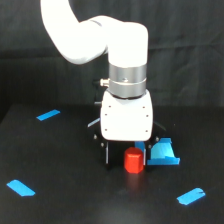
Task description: Pick up the red object from the table
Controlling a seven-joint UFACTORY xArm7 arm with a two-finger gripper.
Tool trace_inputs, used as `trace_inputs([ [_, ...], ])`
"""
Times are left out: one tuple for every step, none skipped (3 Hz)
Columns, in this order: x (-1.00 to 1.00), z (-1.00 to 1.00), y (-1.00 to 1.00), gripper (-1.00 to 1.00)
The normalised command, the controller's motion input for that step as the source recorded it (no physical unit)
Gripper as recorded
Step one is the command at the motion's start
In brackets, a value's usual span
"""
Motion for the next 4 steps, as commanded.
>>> trace_inputs([
  [-0.04,-0.05,-0.05,-0.96],
  [-0.07,0.23,0.06,-0.99],
  [-0.08,0.24,0.07,-0.99],
  [-0.08,0.17,0.05,-0.99],
])
